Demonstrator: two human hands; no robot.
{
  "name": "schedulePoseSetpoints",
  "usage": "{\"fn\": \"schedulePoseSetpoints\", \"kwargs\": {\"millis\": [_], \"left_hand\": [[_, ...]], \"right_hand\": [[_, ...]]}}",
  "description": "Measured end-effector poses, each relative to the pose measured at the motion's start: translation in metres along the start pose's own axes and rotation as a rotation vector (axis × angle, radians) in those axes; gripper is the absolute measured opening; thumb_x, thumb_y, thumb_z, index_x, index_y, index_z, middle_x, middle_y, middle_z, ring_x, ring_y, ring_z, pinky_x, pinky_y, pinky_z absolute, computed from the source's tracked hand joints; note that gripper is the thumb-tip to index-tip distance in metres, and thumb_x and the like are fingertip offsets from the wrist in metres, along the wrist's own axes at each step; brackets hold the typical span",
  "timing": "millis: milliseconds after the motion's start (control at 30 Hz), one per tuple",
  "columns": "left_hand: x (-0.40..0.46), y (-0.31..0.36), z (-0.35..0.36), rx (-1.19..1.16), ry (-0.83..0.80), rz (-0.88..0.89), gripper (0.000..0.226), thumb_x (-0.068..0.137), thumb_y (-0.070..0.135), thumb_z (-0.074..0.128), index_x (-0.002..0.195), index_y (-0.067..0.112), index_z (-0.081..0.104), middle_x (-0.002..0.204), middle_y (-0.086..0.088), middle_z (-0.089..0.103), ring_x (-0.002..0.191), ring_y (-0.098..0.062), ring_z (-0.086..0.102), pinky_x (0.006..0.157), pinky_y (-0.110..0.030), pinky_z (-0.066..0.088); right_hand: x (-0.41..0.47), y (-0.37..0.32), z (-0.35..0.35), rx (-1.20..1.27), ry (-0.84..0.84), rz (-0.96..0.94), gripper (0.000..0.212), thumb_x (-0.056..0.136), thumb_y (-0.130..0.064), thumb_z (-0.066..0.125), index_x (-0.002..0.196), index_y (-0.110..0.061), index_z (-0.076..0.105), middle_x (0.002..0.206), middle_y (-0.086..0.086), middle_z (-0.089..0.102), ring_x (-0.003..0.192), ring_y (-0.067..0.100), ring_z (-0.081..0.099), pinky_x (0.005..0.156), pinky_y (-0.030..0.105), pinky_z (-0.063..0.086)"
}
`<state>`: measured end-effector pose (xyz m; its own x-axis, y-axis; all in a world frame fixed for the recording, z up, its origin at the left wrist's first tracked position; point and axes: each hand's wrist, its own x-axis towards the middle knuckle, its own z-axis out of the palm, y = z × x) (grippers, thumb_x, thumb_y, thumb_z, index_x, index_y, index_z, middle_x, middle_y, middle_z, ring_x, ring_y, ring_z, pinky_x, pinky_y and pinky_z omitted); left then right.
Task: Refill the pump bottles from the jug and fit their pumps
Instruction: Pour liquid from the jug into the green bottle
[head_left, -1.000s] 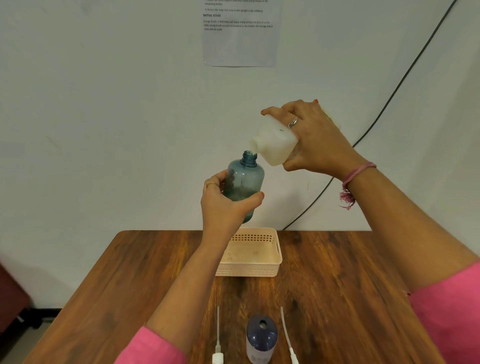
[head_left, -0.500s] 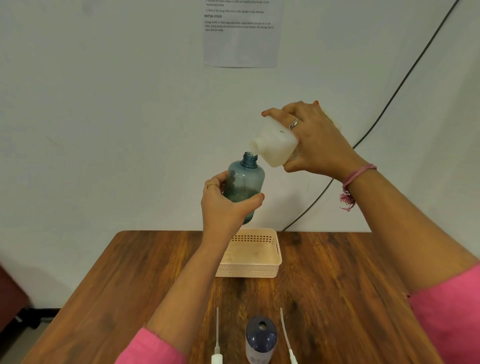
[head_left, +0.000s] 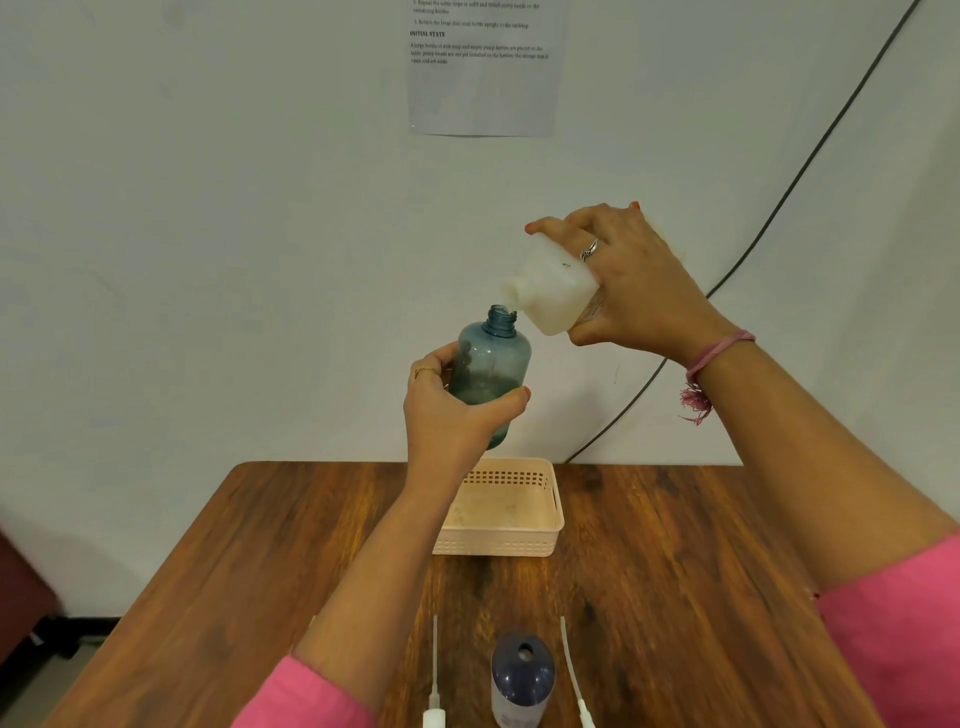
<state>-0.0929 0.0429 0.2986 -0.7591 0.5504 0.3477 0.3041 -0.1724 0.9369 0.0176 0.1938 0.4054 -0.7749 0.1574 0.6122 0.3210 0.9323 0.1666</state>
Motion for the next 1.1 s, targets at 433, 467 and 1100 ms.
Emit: {"fn": "schedulePoseSetpoints", "kwargs": {"millis": [433, 467, 1100], "left_hand": [[-0.0020, 0.0012, -0.0005, -0.016, -0.005, -0.003, 0.077, 0.063, 0.018, 0.088, 0.128, 0.020, 0.048, 0.124, 0.002, 0.053, 0.108, -0.012, 0.055, 0.066, -0.003, 0.050], [-0.0019, 0.0013, -0.0006, -0.013, -0.004, -0.003, 0.077, 0.062, 0.018, 0.088, 0.128, 0.020, 0.048, 0.124, 0.002, 0.053, 0.108, -0.012, 0.055, 0.065, -0.002, 0.049], [-0.0008, -0.0007, -0.0033, -0.002, -0.001, -0.011, 0.078, 0.062, 0.019, 0.088, 0.130, 0.017, 0.050, 0.125, 0.001, 0.054, 0.108, -0.013, 0.056, 0.065, -0.003, 0.049]], "right_hand": [[0.0002, -0.0016, -0.0013, -0.029, 0.006, -0.009, 0.098, 0.056, -0.026, 0.084, 0.142, -0.024, 0.037, 0.124, 0.012, 0.050, 0.114, 0.030, 0.047, 0.109, 0.050, 0.025], [0.0005, -0.0015, -0.0015, -0.032, 0.005, -0.010, 0.098, 0.056, -0.026, 0.084, 0.142, -0.024, 0.037, 0.124, 0.012, 0.050, 0.114, 0.030, 0.047, 0.109, 0.050, 0.026], [0.0019, -0.0056, -0.0029, -0.061, -0.006, -0.013, 0.098, 0.057, -0.026, 0.084, 0.142, -0.023, 0.037, 0.126, 0.012, 0.050, 0.116, 0.031, 0.046, 0.110, 0.051, 0.024]]}}
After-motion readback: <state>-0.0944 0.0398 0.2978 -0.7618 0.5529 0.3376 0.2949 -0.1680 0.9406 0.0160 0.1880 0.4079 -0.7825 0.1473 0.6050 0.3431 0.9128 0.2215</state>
